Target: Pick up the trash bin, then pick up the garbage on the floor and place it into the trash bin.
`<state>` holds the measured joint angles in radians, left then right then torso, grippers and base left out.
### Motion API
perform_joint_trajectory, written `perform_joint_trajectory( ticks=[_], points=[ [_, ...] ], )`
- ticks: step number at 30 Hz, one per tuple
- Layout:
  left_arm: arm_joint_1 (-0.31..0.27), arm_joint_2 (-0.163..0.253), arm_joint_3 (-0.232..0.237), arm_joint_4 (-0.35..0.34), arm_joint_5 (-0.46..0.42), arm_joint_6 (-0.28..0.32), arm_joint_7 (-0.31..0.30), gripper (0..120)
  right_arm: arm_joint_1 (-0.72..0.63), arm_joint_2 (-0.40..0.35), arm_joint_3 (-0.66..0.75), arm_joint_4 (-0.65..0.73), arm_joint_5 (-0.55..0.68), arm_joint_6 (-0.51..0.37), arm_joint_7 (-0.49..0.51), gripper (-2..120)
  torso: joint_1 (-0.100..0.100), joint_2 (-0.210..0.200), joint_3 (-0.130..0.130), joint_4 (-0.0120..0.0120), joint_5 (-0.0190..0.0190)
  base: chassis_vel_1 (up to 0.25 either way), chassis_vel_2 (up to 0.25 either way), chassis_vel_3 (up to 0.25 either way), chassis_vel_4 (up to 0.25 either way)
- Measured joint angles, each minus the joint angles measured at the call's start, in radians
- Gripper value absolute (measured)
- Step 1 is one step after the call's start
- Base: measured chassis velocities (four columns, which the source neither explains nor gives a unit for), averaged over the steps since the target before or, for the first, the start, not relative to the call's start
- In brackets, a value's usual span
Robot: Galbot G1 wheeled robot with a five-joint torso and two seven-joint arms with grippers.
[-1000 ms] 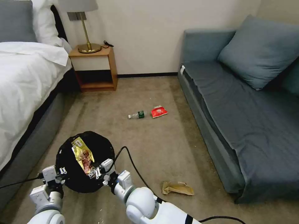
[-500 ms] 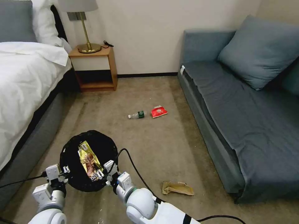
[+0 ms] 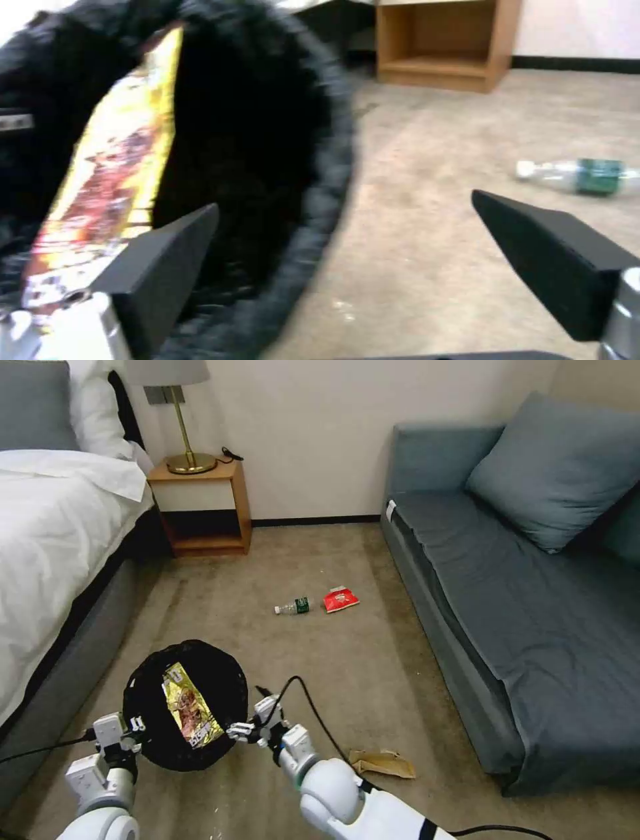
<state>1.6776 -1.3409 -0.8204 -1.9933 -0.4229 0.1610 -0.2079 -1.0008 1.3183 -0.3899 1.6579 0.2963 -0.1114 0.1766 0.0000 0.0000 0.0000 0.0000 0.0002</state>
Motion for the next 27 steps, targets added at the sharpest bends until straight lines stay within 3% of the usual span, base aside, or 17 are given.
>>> perform_joint_trajectory(
  ticks=[2,4,6,7,8,9,11,20,27],
  points=[
    [0.000,0.000,0.000,0.001,0.000,0.000,0.000,3,-0.003,-0.016,0.015,0.012,0.002,-0.015,-0.010,99,0.000,0.000,0.000,0.0000,0.0001,0.000,0.000,0.000,0.000],
    [0.001,0.001,-0.001,0.001,0.000,-0.002,-0.001,3,-0.016,-0.085,0.083,0.060,-0.019,-0.130,-0.092,100,0.000,0.000,0.000,-0.0001,0.0000,0.000,0.000,0.000,0.000],
    [0.001,0.001,-0.001,0.001,0.000,-0.002,-0.001,3,-0.016,-0.085,0.083,0.060,-0.019,-0.130,-0.092,100,0.000,0.000,0.000,-0.0001,0.0000,0.000,0.000,0.000,0.000],
    [0.003,0.001,-0.005,0.001,-0.002,-0.004,0.000,3,-0.030,-0.158,0.159,0.096,-0.064,-0.282,-0.229,100,0.000,0.000,0.000,-0.0002,0.0001,0.000,0.000,0.000,0.000],
    [0.003,0.001,-0.005,0.001,-0.002,-0.004,0.000,3,-0.030,-0.158,0.159,0.096,-0.064,-0.282,-0.229,100,0.000,0.000,0.000,-0.0002,0.0001,0.000,0.000,0.000,0.000],
    [0.004,0.002,-0.008,0.001,-0.003,-0.006,-0.001,3,-0.043,-0.191,0.207,0.111,-0.091,-0.377,-0.329,100,0.000,0.000,0.000,-0.0001,0.0002,0.000,0.000,0.000,0.000],
    [0.004,0.003,-0.009,0.005,-0.004,-0.009,-0.001,3,-0.062,-0.227,0.261,0.115,-0.138,-0.450,-0.445,100,0.000,0.000,0.000,-0.0001,0.0000,0.000,0.000,0.000,0.000],
    [-0.002,-0.003,0.001,0.025,-0.001,-0.015,-0.001,3,-0.112,-0.259,0.326,0.062,-0.249,-0.460,-0.518,100,0.000,0.000,0.000,-0.0001,0.0000,0.000,0.000,0.000,0.000],
    [-0.001,-0.002,0.005,0.023,0.000,-0.016,-0.001,3,-0.125,-0.255,0.352,-0.064,-0.368,-0.419,-0.538,100,0.000,0.000,0.000,-0.0001,-0.0001,0.000,0.000,0.000,0.000]
  ],
)
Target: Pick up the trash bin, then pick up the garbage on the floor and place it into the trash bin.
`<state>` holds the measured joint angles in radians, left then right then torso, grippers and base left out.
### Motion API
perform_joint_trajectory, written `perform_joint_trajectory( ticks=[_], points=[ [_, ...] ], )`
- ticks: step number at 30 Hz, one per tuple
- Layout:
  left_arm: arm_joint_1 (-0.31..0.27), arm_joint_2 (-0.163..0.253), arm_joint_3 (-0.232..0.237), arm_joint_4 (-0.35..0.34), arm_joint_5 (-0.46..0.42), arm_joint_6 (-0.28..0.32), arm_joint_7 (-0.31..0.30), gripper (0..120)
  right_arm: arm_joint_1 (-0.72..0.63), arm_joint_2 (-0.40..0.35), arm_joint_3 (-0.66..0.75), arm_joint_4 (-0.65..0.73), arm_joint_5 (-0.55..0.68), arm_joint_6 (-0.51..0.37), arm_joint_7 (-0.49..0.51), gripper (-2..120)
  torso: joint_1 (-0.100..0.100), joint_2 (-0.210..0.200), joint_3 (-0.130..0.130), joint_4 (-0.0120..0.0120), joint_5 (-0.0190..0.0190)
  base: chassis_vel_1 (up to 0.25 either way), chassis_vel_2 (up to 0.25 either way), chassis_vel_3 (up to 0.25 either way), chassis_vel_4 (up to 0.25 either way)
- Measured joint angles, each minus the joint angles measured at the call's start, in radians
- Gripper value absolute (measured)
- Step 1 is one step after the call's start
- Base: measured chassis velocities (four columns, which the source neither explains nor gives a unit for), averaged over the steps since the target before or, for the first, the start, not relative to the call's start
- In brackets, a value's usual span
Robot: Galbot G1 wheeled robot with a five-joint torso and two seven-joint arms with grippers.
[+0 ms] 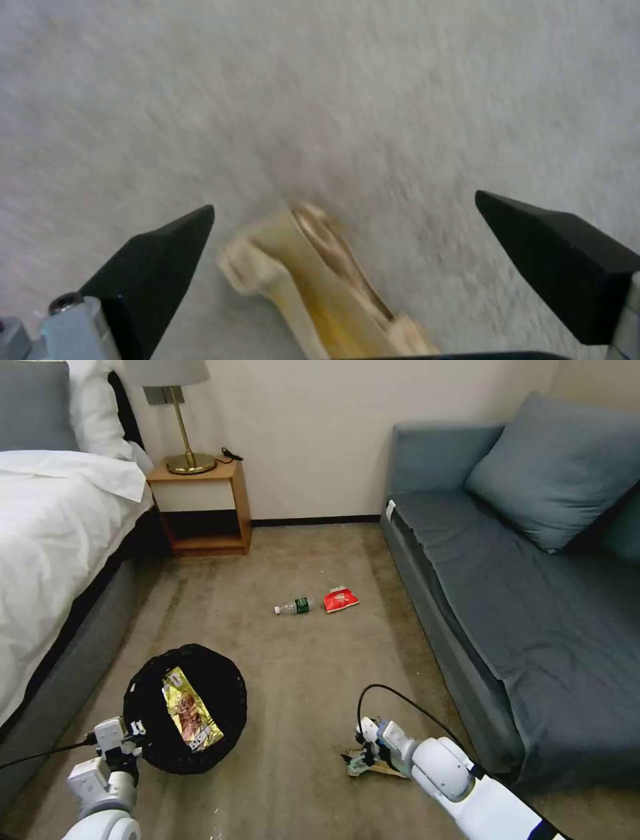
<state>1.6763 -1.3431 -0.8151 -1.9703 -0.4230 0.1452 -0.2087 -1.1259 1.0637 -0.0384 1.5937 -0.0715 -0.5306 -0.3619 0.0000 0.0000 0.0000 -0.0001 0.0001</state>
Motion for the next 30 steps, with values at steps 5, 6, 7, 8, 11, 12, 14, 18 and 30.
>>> perform_joint_trajectory(
  ticks=[5,6,7,8,11,12,14,18,30],
  points=[
    [0.002,0.004,-0.004,0.000,-0.001,0.000,0.000,3,0.003,0.013,0.018,-0.080,-0.039,0.023,-0.014,100,0.000,0.000,0.000,0.0001,0.0000,0.000,0.000,0.000,0.000],
    [0.003,0.005,-0.005,0.000,-0.001,-0.001,0.000,3,0.004,0.015,0.025,-0.101,-0.049,0.030,-0.019,100,0.000,0.000,0.000,0.0001,0.0001,0.000,0.000,0.000,0.000],
    [0.003,0.005,-0.005,0.001,-0.001,-0.001,0.000,3,0.004,0.017,0.033,-0.125,-0.061,0.037,-0.023,100,0.000,0.000,0.000,0.0000,-0.0001,0.000,0.000,0.000,0.000],
    [0.003,0.005,-0.005,0.001,-0.001,-0.001,0.000,3,0.004,0.017,0.033,-0.125,-0.061,0.037,-0.023,100,0.000,0.000,0.000,0.0000,-0.0001,0.000,0.000,0.000,0.000],
    [0.002,0.005,-0.005,0.003,-0.001,-0.002,0.000,3,0.008,0.019,0.049,-0.166,-0.075,0.050,-0.027,100,0.000,0.000,0.000,0.0000,0.0000,0.000,0.000,0.000,0.000],
    [0.002,0.005,-0.005,0.004,-0.001,-0.002,0.000,3,0.010,0.019,0.057,-0.183,-0.080,0.053,-0.027,100,0.000,0.000,0.000,0.0001,-0.0001,0.000,0.000,0.000,0.000],
    [0.002,0.005,-0.005,0.004,-0.001,-0.002,0.000,3,0.012,0.019,0.062,-0.194,-0.083,0.056,-0.027,100,0.000,0.000,0.000,0.0001,0.0000,0.000,0.000,0.000,0.000],
    [0.001,0.005,-0.004,0.004,-0.001,-0.003,0.000,3,0.014,0.018,0.081,-0.228,-0.090,0.064,-0.028,96,0.000,0.000,0.000,0.0001,-0.0001,0.000,0.000,0.000,0.000],
    [0.009,0.003,-0.001,0.004,0.001,-0.006,0.000,3,0.021,0.029,0.097,-0.255,-0.087,0.077,-0.030,53,0.000,0.000,0.000,0.0000,-0.0002,0.000,0.000,0.000,0.000]
  ],
)
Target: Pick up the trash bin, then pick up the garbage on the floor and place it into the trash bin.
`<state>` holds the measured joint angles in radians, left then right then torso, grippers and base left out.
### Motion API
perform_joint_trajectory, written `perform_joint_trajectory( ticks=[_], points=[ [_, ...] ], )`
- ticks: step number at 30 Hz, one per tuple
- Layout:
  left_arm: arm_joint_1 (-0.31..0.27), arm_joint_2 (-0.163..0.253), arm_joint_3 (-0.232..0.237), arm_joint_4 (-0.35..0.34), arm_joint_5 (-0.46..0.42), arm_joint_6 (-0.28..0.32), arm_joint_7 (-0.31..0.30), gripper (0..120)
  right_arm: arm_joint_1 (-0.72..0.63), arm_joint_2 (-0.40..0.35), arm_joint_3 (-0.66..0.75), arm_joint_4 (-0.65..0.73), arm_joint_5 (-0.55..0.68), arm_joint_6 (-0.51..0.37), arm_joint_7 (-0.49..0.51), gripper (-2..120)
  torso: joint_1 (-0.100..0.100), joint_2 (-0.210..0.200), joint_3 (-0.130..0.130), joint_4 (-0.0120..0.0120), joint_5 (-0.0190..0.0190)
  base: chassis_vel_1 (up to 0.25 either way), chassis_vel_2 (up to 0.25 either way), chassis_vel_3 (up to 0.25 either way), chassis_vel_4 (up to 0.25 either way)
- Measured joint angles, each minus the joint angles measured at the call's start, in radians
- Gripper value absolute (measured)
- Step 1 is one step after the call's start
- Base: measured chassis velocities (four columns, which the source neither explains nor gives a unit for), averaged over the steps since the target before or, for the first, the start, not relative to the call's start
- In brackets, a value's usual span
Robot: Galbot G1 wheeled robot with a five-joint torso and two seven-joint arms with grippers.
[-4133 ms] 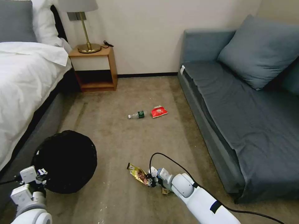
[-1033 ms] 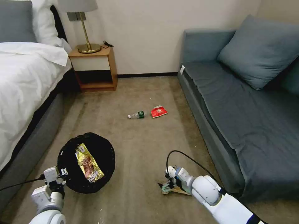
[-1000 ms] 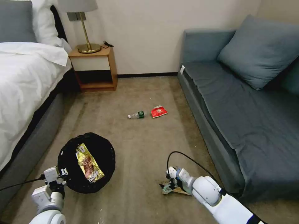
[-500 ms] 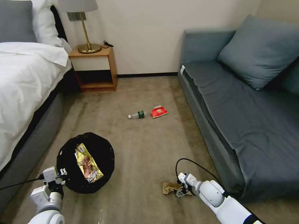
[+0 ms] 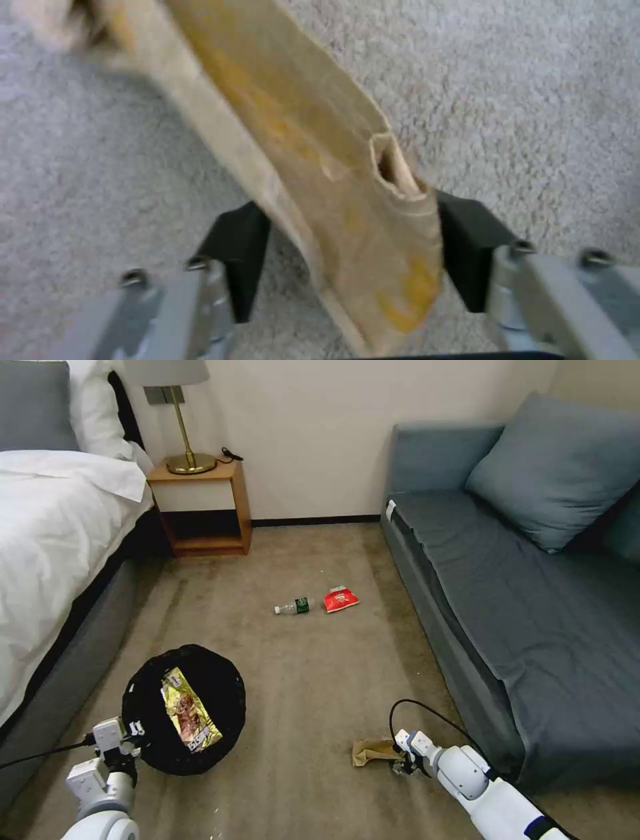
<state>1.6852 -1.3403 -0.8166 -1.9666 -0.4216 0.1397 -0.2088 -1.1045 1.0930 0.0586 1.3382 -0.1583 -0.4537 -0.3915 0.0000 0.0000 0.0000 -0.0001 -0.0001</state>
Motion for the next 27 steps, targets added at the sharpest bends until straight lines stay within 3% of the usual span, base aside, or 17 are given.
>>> perform_joint_trajectory(
  ticks=[7,15,24,27],
  points=[
    [0.009,-0.001,0.000,-0.003,0.003,-0.005,0.000,3,-0.001,0.006,-0.001,0.000,0.003,0.005,0.001,24,0.000,0.000,0.000,0.0000,0.0000,0.000,0.000,0.000,0.000],
    [0.011,-0.002,0.002,-0.005,0.005,-0.006,0.000,3,0.000,0.014,0.014,0.015,0.019,0.004,0.008,0,0.000,0.000,0.000,0.0000,0.0001,0.000,0.000,0.000,0.000],
    [0.008,-0.003,0.005,-0.006,0.005,-0.007,0.000,3,0.004,0.022,0.026,0.130,0.117,0.002,0.040,0,0.000,0.000,0.000,0.0000,0.0001,0.000,0.000,0.000,0.000],
    [0.007,-0.008,0.013,-0.005,0.004,-0.008,0.000,3,0.021,0.030,0.016,0.234,0.226,0.012,0.075,0,0.000,0.000,0.000,0.0001,-0.0002,0.000,0.000,0.000,0.000]
  ],
)
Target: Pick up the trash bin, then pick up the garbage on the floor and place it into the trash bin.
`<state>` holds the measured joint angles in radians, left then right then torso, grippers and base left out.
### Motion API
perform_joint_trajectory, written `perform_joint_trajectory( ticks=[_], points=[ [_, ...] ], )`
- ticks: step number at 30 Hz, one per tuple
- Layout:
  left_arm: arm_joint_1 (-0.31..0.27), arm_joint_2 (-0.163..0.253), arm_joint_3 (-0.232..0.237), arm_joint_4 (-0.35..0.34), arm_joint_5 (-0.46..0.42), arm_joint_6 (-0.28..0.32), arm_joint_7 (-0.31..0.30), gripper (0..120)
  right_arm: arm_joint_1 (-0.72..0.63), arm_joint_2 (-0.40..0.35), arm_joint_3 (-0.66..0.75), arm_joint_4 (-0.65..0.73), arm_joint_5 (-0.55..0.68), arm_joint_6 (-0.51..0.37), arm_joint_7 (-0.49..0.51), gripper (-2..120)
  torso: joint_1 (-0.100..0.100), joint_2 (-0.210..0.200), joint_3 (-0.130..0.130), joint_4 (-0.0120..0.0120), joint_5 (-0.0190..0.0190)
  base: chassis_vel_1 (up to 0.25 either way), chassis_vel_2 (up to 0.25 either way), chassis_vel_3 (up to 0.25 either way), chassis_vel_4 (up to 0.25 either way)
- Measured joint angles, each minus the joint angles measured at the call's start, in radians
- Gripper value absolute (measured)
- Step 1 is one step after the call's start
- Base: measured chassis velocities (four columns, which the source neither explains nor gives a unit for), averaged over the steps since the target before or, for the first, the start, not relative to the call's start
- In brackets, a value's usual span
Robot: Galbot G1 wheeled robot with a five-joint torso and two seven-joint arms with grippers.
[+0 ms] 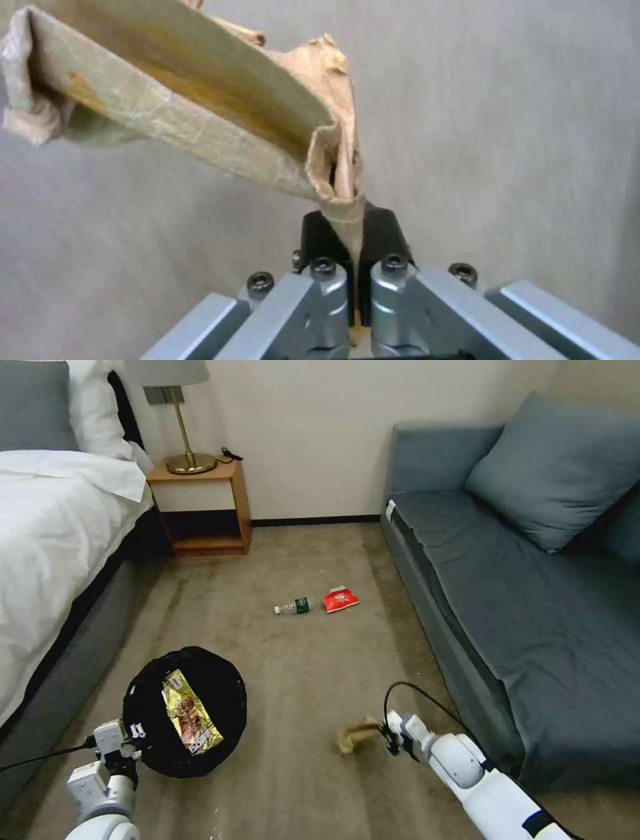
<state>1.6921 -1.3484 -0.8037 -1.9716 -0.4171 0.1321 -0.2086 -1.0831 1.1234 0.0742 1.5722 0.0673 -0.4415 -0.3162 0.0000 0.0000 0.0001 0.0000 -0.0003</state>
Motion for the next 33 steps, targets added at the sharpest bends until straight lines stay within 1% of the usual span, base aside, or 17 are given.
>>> perform_joint_trajectory(
  ticks=[1,2,3,6,7,11,12,14,16,17,20,22,25,31,33],
  points=[
    [0.000,-0.001,0.003,0.000,0.000,0.000,0.000,3,0.005,0.003,-0.011,0.039,0.042,0.013,0.015,0,0.000,0.000,0.000,0.0000,0.0002,0.000,0.000,0.000,0.000],
    [0.000,-0.001,0.003,0.000,0.000,0.000,0.000,3,0.005,0.003,-0.011,0.039,0.042,0.013,0.015,0,0.000,0.000,0.000,0.0000,0.0002,0.000,0.000,0.000,0.000],
    [0.000,-0.002,0.004,0.000,0.000,0.000,0.000,3,0.008,0.005,-0.020,0.064,0.068,0.028,0.023,0,0.000,0.000,0.000,0.0001,0.0001,0.000,0.000,0.000,0.000],
    [-0.002,-0.007,0.011,0.001,-0.001,0.001,-0.002,3,0.012,0.013,-0.074,0.163,0.143,0.099,0.059,0,0.000,0.000,0.000,0.0001,0.0001,0.000,0.000,0.000,0.000],
    [-0.002,-0.007,0.011,0.001,-0.001,0.001,-0.002,3,0.012,0.013,-0.074,0.163,0.143,0.099,0.059,0,0.000,0.000,0.000,0.0001,0.0001,0.000,0.000,0.000,0.000],
    [-0.010,-0.017,0.022,0.010,-0.002,-0.009,0.007,3,0.012,0.025,-0.169,0.269,0.245,0.152,0.120,0,0.000,0.000,0.000,0.0000,0.0000,0.000,0.000,0.000,0.000],
    [-0.010,-0.017,0.022,0.010,-0.002,-0.009,0.007,3,0.012,0.025,-0.169,0.269,0.245,0.152,0.120,0,0.000,0.000,0.000,0.0000,0.0000,0.000,0.000,0.000,0.000],
    [-0.016,-0.024,0.029,0.019,0.000,-0.020,0.013,3,0.016,0.035,-0.229,0.308,0.329,0.160,0.178,0,0.000,0.000,0.000,-0.0001,0.0002,0.000,0.000,0.000,0.000],
    [-0.021,-0.033,0.037,0.024,0.005,-0.023,0.015,3,0.030,0.050,-0.300,0.344,0.448,0.138,0.268,0,0.000,0.000,0.000,-0.0001,0.0000,0.000,0.000,0.000,0.000],
    [-0.021,-0.033,0.037,0.024,0.005,-0.023,0.015,3,0.030,0.050,-0.300,0.344,0.448,0.138,0.268,0,0.000,0.000,0.000,-0.0001,0.0000,0.000,0.000,0.000,0.000],
    [-0.024,-0.048,0.048,0.028,0.010,-0.023,0.016,3,0.044,0.075,-0.381,0.354,0.516,0.128,0.371,0,0.000,0.000,0.000,0.0000,0.0000,0.000,0.000,0.000,0.000],
    [-0.024,-0.050,0.051,0.028,0.010,-0.023,0.017,3,0.046,0.081,-0.396,0.354,0.523,0.128,0.384,0,0.000,0.000,0.000,0.0000,0.0001,0.000,0.000,0.000,0.000],
    [-0.020,-0.065,0.062,0.028,0.010,-0.023,0.022,3,0.065,0.111,-0.469,0.339,0.531,0.127,0.444,0,0.000,0.000,0.000,0.0000,0.0001,0.000,0.000,0.000,0.000],
    [-0.014,-0.074,0.067,0.020,0.011,-0.023,0.027,3,0.096,0.146,-0.527,0.292,0.526,0.125,0.484,0,0.000,0.000,0.000,0.0000,0.0002,0.000,0.000,0.000,0.000],
    [-0.010,-0.078,0.069,0.015,0.010,-0.023,0.032,3,0.115,0.170,-0.547,0.260,0.523,0.126,0.501,0,0.000,0.000,0.000,0.0000,0.0002,0.000,0.000,0.000,0.000]
  ],
)
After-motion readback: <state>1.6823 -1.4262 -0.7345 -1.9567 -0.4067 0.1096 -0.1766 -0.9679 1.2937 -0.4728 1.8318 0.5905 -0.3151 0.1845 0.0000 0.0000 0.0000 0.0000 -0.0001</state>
